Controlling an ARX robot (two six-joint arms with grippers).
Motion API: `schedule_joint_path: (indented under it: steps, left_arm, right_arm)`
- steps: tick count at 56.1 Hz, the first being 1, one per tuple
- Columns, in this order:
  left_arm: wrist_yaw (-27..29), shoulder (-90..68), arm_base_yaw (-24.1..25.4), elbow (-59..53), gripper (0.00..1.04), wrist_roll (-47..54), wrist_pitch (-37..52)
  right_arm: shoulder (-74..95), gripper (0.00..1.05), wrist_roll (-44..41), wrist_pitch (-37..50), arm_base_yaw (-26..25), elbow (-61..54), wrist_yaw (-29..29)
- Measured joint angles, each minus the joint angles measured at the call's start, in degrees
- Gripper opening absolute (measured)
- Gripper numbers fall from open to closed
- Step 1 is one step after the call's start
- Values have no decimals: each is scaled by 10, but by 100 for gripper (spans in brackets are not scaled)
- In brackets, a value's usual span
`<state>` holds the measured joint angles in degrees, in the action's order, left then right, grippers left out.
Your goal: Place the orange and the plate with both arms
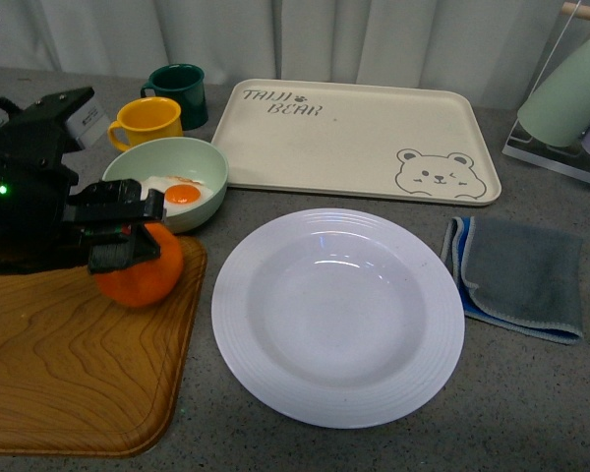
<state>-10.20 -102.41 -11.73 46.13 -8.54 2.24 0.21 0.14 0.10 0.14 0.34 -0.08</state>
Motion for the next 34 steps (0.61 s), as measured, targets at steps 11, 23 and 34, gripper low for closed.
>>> schedule_joint_path:
  steps: [11,23,34]
  left_arm:
    - [-13,9,-77,17,45,-30,8]
    - [2,-30,-150,36,45,-46,10]
    - [17,-76,-183,59,45,-53,13]
  right_arm:
    - [0,95,0,0,0,0,0]
    - [0,95,0,0,0,0,0]
    - [0,95,0,0,0,0,0]
